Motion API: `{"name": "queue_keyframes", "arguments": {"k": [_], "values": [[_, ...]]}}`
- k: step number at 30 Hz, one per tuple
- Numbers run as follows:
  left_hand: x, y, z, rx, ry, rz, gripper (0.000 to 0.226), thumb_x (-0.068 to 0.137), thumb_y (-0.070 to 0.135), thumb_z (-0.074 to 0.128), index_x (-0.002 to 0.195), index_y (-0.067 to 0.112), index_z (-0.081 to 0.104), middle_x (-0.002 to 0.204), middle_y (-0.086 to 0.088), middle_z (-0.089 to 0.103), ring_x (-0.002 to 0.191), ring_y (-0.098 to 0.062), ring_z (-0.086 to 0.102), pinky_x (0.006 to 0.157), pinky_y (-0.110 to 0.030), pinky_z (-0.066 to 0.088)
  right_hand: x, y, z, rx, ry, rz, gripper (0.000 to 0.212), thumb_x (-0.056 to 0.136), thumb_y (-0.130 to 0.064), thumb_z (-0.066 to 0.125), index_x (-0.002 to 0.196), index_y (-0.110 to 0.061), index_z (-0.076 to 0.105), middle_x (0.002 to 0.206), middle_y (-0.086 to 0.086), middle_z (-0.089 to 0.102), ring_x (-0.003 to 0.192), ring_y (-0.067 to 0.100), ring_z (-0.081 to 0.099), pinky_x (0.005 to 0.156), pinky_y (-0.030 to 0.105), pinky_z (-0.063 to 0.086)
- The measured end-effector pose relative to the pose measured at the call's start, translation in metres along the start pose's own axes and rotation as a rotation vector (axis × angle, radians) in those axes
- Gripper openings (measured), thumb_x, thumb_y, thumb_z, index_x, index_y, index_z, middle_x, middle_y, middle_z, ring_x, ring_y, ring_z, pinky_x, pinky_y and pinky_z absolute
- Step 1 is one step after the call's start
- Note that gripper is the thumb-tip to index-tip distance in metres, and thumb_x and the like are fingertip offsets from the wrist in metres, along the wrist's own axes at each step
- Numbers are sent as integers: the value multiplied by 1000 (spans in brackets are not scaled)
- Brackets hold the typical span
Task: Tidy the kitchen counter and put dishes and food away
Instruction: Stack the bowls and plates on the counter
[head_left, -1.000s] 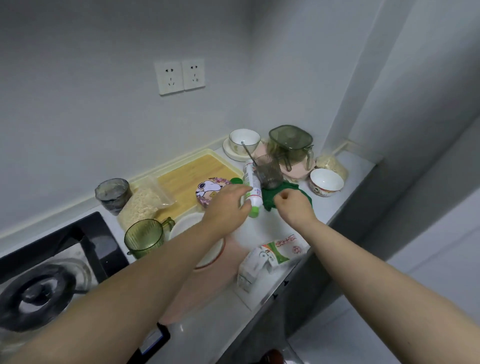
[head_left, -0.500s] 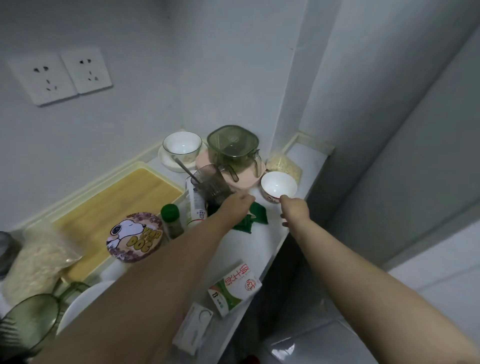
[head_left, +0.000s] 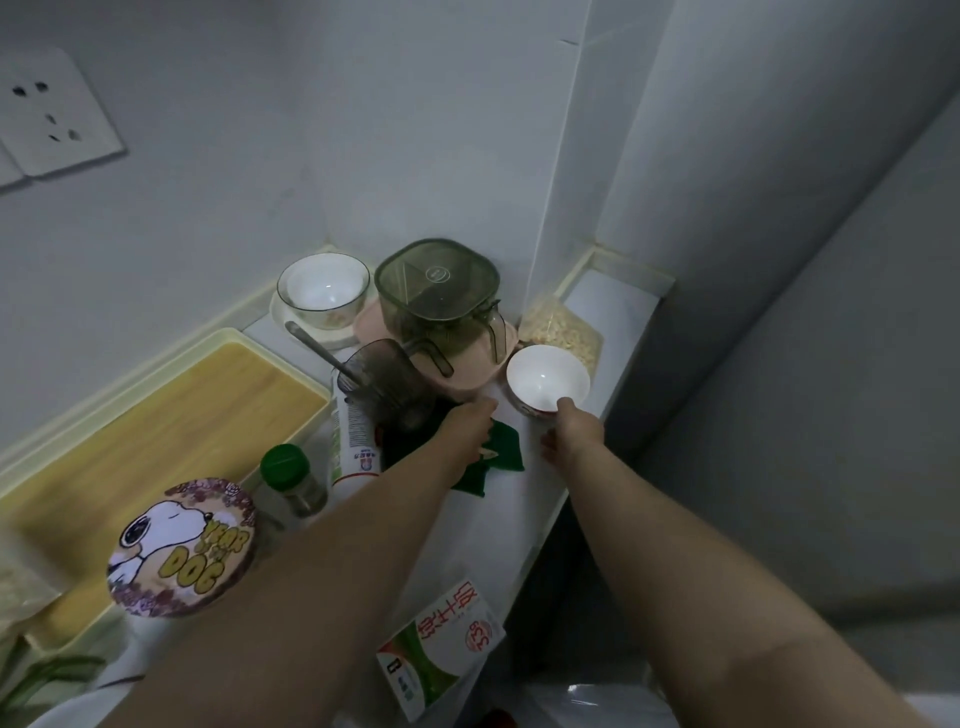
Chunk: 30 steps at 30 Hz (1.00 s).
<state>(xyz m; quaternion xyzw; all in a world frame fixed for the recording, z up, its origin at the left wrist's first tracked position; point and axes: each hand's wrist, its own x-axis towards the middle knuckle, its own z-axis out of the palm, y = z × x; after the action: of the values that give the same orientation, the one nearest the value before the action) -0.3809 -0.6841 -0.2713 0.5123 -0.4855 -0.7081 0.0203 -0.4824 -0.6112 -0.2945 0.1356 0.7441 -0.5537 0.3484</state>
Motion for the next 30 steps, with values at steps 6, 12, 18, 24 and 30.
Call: {"name": "queue_keyframes", "arguments": {"k": [6,12,18,24,30], "values": [[10,3,3,-43,-2,-17,44,100,25,41,141,9,37,142,-12,42,129,-28,42,87,-34,42,14,-5,4,-46,24,12,33,88,-20,51,115,1,54,102,22,66,88,36,67,82,47,57],[-3,5,0,8,17,10,43,101,27,40,141,11,38,142,-11,44,128,-27,44,83,-33,41,-4,-3,0,-110,110,-18,35,93,-9,49,127,-1,50,123,18,56,110,34,57,81,33,49],[-27,2,-18,73,24,88,13,97,15,47,108,11,52,127,-10,52,106,-21,51,85,-33,43,-26,10,-7,-166,135,-175,36,88,-12,46,122,-3,54,114,18,62,95,36,64,79,44,57],[-62,-9,-37,116,38,249,30,97,14,46,126,13,52,114,-5,51,99,-23,55,85,-36,45,-71,14,-12,-236,75,-342,34,87,-15,46,115,-1,58,101,18,66,88,35,66,69,38,57],[-110,-24,-59,113,143,397,40,97,21,48,137,15,46,124,-10,57,98,-26,63,77,-36,54,-127,23,-17,-397,-2,-543,28,89,-17,46,102,1,63,89,12,62,73,25,58,53,24,43]]}}
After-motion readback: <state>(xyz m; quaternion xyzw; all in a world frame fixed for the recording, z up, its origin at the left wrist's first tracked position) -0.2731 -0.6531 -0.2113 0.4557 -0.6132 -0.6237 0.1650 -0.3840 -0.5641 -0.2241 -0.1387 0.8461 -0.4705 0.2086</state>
